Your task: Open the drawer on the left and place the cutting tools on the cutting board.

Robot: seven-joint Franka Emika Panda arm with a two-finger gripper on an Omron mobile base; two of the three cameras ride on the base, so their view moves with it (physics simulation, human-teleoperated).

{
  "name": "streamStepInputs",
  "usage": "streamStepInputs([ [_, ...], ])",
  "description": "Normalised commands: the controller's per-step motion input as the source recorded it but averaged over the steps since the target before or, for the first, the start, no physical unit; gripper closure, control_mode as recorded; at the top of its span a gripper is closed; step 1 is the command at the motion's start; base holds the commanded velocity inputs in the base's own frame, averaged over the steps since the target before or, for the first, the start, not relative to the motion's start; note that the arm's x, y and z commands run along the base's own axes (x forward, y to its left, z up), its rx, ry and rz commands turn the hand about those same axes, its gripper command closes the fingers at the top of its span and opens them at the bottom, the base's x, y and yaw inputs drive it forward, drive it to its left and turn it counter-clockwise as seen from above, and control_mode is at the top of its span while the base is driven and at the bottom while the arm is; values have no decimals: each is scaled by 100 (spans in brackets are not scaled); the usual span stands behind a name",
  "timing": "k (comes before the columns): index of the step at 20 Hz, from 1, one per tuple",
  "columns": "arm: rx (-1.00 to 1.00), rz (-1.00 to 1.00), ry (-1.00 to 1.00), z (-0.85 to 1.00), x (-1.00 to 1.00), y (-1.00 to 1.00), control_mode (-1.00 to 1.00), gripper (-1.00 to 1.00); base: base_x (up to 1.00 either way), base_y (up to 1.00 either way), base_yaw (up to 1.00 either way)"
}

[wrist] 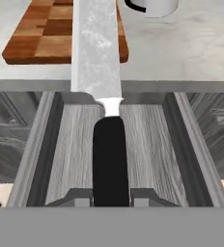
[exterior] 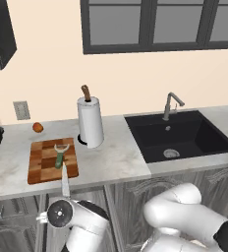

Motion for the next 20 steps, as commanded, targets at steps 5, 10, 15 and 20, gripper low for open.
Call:
streamStepInputs([
  [5,0,-10,-3,60,100,0,-100,100,0,0,0],
  [10,0,-11,11,3,100,0,-100,100,0,0,0],
  [15,0,-9,22,9,97,8,-100,100,0,0,0],
  [20,1,-6,21,22,66,43,-100,100,0,0,0],
])
